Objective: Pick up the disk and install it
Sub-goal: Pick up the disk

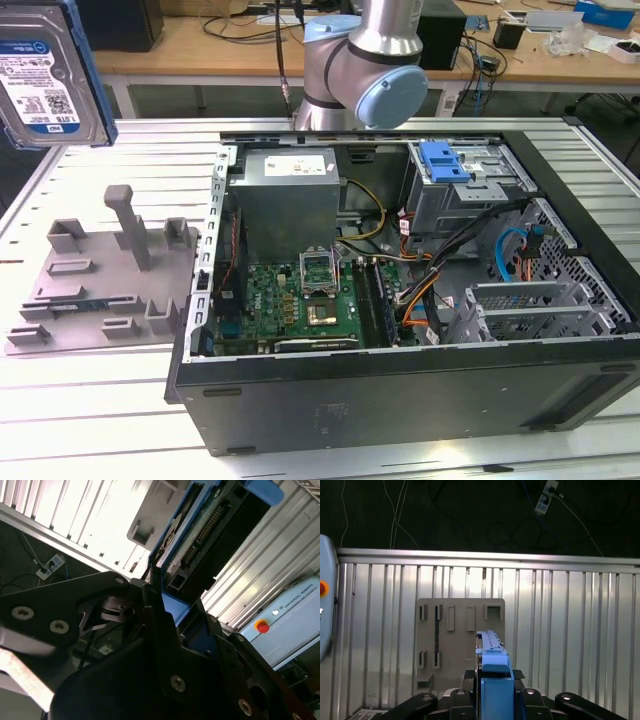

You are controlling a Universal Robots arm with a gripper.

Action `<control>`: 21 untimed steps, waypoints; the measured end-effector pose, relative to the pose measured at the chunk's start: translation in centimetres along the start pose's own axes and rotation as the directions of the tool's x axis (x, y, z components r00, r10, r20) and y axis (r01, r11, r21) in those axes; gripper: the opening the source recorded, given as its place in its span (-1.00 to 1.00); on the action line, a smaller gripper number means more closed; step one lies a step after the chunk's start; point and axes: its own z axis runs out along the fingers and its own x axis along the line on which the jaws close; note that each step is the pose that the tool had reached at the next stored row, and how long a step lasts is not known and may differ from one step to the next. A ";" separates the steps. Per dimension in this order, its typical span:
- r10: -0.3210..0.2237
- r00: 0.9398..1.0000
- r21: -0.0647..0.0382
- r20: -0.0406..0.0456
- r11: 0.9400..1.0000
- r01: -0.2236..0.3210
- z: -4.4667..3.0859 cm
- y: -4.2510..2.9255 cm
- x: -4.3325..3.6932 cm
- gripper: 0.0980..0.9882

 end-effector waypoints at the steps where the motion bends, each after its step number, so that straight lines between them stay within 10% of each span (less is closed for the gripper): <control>1: 0.000 1.000 0.000 0.000 1.000 0.000 -0.03 -0.43 0.30 -0.39; 21: 0.000 1.000 -0.009 0.000 1.000 0.000 -0.57 -7.15 6.38 -0.39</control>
